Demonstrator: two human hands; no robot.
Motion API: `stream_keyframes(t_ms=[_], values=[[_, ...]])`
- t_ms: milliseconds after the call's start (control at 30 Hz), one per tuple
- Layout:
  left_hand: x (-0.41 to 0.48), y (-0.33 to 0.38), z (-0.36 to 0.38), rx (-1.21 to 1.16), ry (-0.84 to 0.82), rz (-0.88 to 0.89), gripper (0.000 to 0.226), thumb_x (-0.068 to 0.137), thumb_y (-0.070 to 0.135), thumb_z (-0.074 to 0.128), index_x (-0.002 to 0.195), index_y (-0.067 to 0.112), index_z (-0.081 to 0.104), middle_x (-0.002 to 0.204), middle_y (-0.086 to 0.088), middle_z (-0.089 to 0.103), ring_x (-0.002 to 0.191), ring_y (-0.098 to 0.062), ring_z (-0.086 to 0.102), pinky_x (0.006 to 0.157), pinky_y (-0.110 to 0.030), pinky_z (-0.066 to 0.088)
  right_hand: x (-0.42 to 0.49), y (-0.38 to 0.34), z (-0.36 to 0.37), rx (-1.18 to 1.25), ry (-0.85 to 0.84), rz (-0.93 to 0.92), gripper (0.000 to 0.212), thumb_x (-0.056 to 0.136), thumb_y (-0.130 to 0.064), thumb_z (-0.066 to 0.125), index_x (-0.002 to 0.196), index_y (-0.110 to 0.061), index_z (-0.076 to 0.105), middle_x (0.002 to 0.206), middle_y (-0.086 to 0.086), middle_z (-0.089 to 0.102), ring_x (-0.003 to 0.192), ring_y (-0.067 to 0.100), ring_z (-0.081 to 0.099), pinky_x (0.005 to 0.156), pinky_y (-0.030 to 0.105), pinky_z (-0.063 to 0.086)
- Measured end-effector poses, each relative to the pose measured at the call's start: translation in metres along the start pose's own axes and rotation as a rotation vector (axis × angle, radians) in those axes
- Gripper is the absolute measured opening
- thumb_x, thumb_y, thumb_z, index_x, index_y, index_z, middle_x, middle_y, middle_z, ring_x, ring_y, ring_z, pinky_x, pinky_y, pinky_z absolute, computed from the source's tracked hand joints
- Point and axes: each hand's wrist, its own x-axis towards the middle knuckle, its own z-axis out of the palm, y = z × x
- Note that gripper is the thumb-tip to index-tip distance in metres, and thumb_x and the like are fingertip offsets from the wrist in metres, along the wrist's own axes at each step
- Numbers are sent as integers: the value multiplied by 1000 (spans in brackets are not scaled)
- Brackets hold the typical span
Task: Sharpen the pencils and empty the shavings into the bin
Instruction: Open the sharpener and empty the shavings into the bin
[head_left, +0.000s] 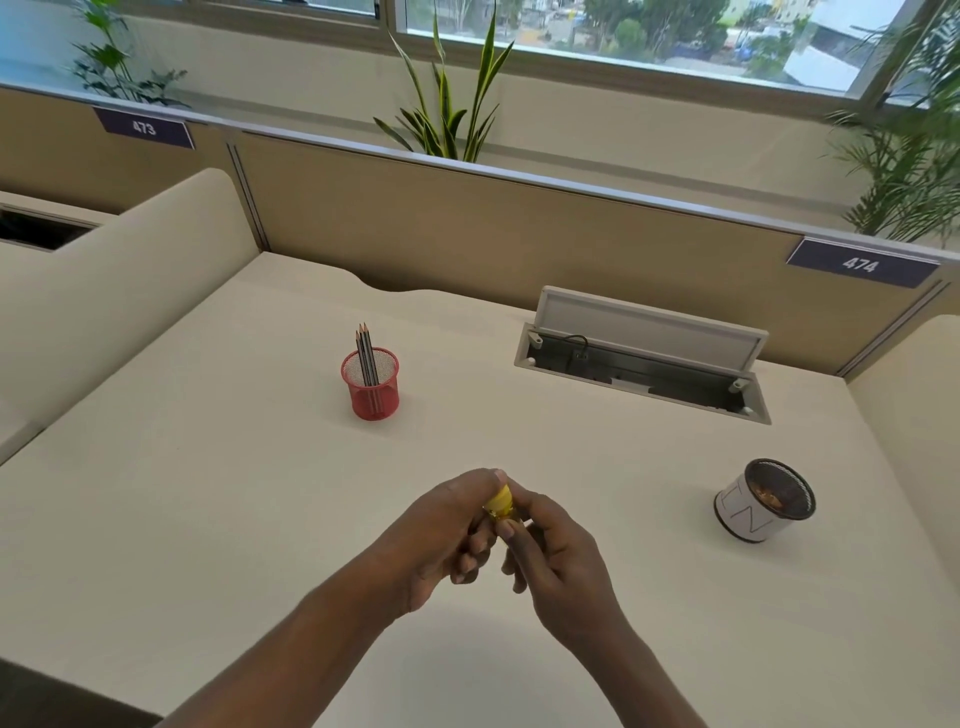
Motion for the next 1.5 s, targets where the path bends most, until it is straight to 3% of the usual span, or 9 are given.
stream_keyframes(t_ms=[200, 333, 467, 667, 967, 1067, 1133, 1333, 1500], values=[[3, 2, 2, -15, -9, 27, 46, 101, 40, 49, 114, -2, 62, 58, 2, 42, 48, -13, 35, 46, -24, 34, 1, -1, -1, -43, 31, -26, 42, 99, -21, 58, 125, -54, 63, 92, -11, 69, 67, 13, 66, 56, 24, 54], [4, 6, 1, -42, 0, -38, 41, 97, 47, 51, 83, 12, 69, 58, -1, 44, 49, -16, 38, 48, -27, 34, 5, 0, -5, -59, 26, -25, 40, 101, -18, 59, 131, -44, 64, 97, -11, 70, 68, 14, 67, 56, 24, 54], [7, 8, 2, -71, 1, -44, 46, 98, 55, 54, 74, 18, 68, 58, -1, 46, 48, -15, 40, 48, -26, 34, 10, 2, -8, -74, 28, -31, 37, 99, -22, 58, 134, -35, 64, 96, -8, 69, 68, 16, 66, 57, 24, 53], [11, 2, 7, -2, 18, 129, 46, 104, 48, 51, 109, 5, 64, 59, 1, 45, 50, -13, 38, 47, -24, 34, 11, 6, -8, -86, 39, -37, 35, 100, -24, 58, 127, -44, 64, 92, -8, 69, 69, 18, 67, 58, 24, 53], [14, 12, -5, 133, -50, 139, 44, 98, 59, 53, 114, 23, 72, 63, 0, 53, 53, -12, 47, 48, -23, 39, 12, -1, -11, -102, 38, 5, 23, 100, -27, 62, 115, -44, 66, 81, -17, 68, 62, 13, 64, 58, 19, 49], [12, 17, -8, 259, 115, 267, 35, 95, 60, 54, 115, 38, 71, 76, 1, 66, 61, -12, 60, 53, -26, 48, 12, -7, -12, -90, 33, 13, 16, 102, -26, 62, 105, -42, 66, 74, -17, 65, 52, 8, 60, 53, 18, 46], [9, 16, -11, 391, 206, 445, 19, 102, 45, 59, 118, 44, 68, 88, 7, 70, 74, -10, 68, 65, -29, 56, 11, -11, -12, -62, 40, 22, 14, 101, -30, 62, 100, -43, 66, 74, -13, 66, 49, 7, 58, 51, 20, 45], [-2, 7, 2, 647, 352, 838, 29, 93, 14, 72, 120, 21, 75, 98, 12, 73, 89, -15, 69, 75, -22, 55, 8, -21, -10, -9, 82, 16, 10, 95, -47, 61, 99, -41, 67, 80, -8, 68, 47, 10, 60, 46, 23, 44], [-1, 11, 6, 624, 345, 895, 23, 93, 10, 69, 116, 15, 74, 99, 10, 72, 92, -14, 69, 79, -24, 55, 12, -26, -16, -36, 90, -12, 15, 93, -52, 60, 101, -43, 69, 77, -11, 66, 48, 9, 54, 48, 22, 42]])
